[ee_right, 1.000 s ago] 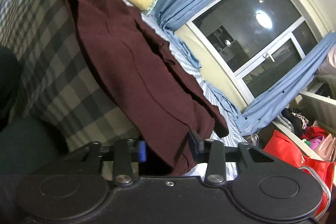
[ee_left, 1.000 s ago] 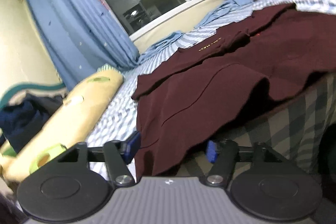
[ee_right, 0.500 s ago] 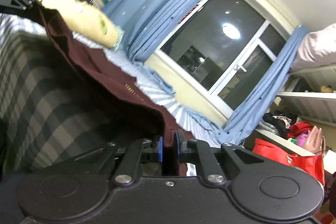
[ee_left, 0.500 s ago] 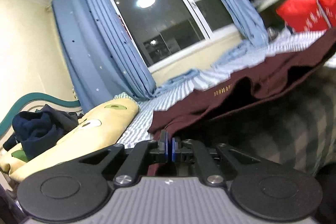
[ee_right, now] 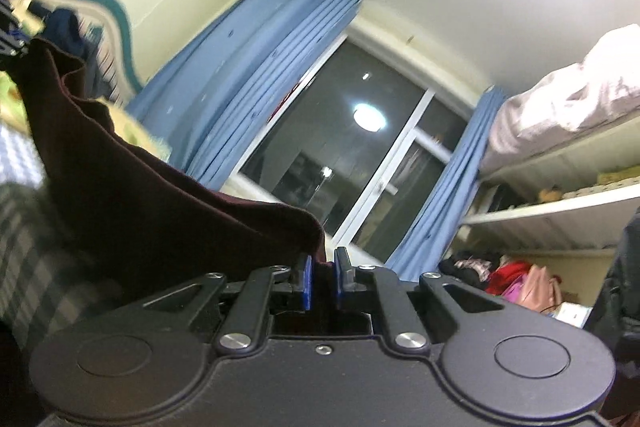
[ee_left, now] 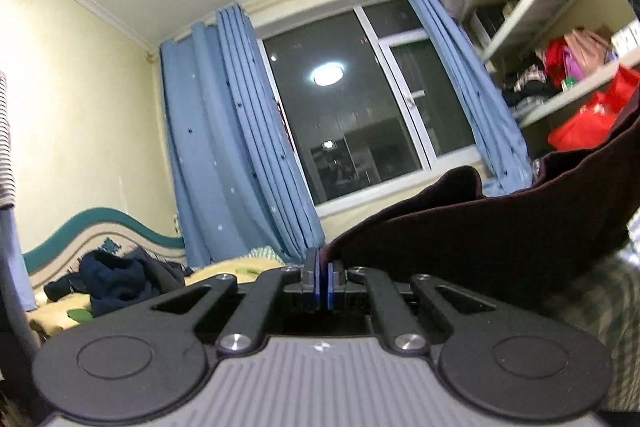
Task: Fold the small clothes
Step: 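Lift the shirt with both tools, fold it over lengthwise, and open both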
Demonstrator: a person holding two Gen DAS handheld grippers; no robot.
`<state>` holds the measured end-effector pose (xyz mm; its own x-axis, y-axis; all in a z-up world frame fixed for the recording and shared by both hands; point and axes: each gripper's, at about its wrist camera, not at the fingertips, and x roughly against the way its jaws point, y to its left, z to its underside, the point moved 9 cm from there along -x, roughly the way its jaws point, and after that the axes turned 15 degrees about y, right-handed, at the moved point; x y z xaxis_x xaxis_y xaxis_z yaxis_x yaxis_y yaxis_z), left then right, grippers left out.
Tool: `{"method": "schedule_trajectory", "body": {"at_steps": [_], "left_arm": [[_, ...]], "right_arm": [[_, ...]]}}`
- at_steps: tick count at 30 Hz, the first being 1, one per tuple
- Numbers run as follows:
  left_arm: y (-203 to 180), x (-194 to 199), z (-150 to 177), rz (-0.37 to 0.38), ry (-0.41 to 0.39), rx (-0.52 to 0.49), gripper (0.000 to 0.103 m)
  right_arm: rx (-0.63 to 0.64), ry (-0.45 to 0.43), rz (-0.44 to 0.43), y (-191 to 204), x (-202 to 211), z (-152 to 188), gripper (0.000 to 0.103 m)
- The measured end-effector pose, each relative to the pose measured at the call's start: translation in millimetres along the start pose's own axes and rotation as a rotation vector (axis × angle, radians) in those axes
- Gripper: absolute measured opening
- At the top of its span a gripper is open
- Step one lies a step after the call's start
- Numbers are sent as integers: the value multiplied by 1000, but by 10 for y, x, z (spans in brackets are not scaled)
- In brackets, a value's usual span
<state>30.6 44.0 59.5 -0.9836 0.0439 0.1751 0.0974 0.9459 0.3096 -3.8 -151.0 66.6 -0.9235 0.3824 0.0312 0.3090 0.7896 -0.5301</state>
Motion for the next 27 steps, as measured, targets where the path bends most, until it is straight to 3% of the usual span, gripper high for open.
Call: {"method": "schedule_trajectory", "body": {"at_steps": [5, 9, 12, 18, 27], "left_arm": [[68, 129, -361, -8, -56, 17, 2], [54, -69, -647, 2, -77, 9, 2], [-26, -438, -796, -24, -72, -56, 2], [-165, -1370, -968, -6, -21, -132, 2], [-510, -2763, -863, 1, 88, -281, 3]], "right_arm": [[-41, -76, 37, -257, 89, -231, 11], [-67, -84, 48, -395, -216, -343, 11], [-83, -60, 30, -440, -640, -398, 11], [-50, 39, -28, -283, -1741, -386, 11], [-19, 262, -149, 230, -3275, -46, 12]]}}
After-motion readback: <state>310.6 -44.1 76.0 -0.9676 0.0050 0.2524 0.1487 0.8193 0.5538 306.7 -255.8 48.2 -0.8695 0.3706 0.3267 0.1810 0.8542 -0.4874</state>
